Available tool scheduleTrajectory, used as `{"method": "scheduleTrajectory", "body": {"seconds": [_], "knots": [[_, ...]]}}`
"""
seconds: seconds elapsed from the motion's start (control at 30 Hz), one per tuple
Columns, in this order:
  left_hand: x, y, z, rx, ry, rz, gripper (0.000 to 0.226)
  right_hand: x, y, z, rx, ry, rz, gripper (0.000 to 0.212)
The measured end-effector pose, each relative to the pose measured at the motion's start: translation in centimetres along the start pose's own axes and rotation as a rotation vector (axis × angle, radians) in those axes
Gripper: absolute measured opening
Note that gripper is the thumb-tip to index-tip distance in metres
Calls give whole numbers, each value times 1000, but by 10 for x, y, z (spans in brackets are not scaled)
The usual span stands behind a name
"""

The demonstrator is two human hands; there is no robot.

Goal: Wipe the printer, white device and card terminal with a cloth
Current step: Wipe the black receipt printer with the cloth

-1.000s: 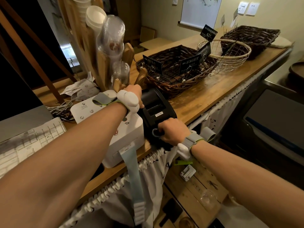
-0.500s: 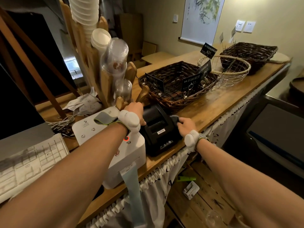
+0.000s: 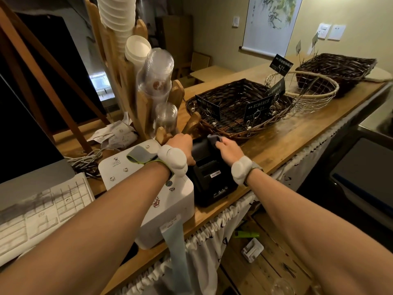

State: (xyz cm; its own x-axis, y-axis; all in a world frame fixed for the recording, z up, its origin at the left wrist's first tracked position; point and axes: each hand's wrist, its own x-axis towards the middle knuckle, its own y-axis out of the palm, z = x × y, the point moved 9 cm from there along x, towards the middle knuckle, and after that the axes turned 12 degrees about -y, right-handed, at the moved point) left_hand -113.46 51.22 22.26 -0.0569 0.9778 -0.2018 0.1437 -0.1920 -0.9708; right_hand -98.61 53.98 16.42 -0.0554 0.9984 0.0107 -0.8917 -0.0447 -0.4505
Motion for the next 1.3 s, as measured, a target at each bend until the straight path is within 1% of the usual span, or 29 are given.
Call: {"method": "scheduleTrajectory", "body": {"seconds": [0.07, 0.1, 0.17, 0.23, 0.33, 0.37, 0.47, 0.53, 0.6, 0.63, 0.73, 0.87, 0.97, 1.0, 1.1, 1.17, 1.23, 1.3], "knots": [[0, 0, 1, -2, 1, -10, 26, 2, 7, -4, -134, 58, 96, 37], [0, 1, 1, -3, 0, -10, 26, 4, 6, 1, -133, 70, 93, 38], [1, 1, 1, -5, 0, -13, 25, 10, 4, 15, -53, 54, 65, 39], [1, 0, 1, -6, 3, -18, 26, 13, 6, 12, -38, 64, 56, 40], [2, 2, 1, -7, 9, -17, 27, 5, 6, -16, -67, 241, 46, 52], [2, 2, 1, -5, 8, -18, 27, 6, 6, -16, -43, 260, 44, 53], [3, 2, 0, -6, 12, -12, 27, 13, 2, -2, 81, 180, -1, 46], [3, 2, 0, -4, 15, -4, 27, 8, 4, -8, 56, 189, 19, 46], [1, 1, 0, 2, 16, -7, 27, 2, 5, -21, -16, 250, 53, 49], [1, 0, 0, 3, 14, -9, 28, 1, 4, -22, -26, 240, 53, 47], [-1, -1, 0, -3, 10, -5, 29, -4, -5, -17, 10, 123, 19, 39], [-5, -1, 0, -3, 2, 5, 29, -26, -15, -43, 32, 209, -34, 39], [-6, -1, -1, -4, -7, 21, 29, -34, -18, -43, 287, 277, -109, 36], [-7, -1, -1, -4, -11, 27, 28, -38, -19, -43, 325, 279, -133, 36], [-8, -1, -1, 1, -24, 26, 27, -50, -21, -50, 240, 291, -122, 37], [-8, -2, -2, 8, -26, 23, 27, -53, -21, -51, 250, 324, -103, 34], [-9, -2, -2, 13, -24, 26, 27, -57, -24, -51, 296, 323, -140, 30], [-9, -2, -2, 12, -24, 26, 28, -62, -24, -53, 221, 308, -108, 36]]}}
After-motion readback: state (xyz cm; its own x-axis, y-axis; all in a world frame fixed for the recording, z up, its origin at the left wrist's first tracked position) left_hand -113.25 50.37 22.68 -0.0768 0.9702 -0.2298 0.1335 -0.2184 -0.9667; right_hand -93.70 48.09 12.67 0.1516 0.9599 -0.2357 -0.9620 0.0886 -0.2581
